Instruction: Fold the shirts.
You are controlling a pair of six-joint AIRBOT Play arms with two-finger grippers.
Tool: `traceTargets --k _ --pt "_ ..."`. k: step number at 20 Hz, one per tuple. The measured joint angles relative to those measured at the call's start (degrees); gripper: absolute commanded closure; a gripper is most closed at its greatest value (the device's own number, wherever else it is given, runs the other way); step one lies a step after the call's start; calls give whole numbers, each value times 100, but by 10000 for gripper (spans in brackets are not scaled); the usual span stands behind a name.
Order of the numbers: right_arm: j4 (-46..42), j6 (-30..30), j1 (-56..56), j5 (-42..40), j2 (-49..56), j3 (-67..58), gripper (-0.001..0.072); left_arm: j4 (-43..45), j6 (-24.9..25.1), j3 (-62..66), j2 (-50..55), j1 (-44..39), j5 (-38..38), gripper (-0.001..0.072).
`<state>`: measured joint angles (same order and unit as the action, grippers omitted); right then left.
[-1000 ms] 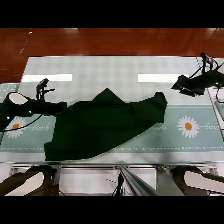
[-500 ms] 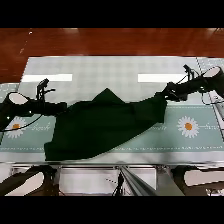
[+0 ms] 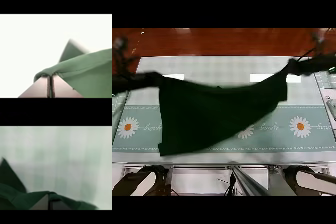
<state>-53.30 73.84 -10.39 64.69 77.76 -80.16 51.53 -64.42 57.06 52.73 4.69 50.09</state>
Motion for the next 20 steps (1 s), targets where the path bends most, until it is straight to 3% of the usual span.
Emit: traceTargets --k 4,9,12,15,20 --pt "-177 83 -308 -793 -1926 -955 691 61 50 1711 -1121 0 -855 683" --pt "-1248 916 -424 -1281 -3742 -1534 691 177 66 3108 -2100 0 -1143 684" --pt "-1965 1453 -439 -1152 -4393 -1637 691 413 -236 3486 -2505 2 -680 685" --pt "-2424 1733 -446 -826 -4741 -1683 691 1045 -1049 3657 -2796 4 94 685" --pt "-2697 1703 -446 -763 -4629 -2214 691 1622 -1770 3832 -2929 4 962 686"
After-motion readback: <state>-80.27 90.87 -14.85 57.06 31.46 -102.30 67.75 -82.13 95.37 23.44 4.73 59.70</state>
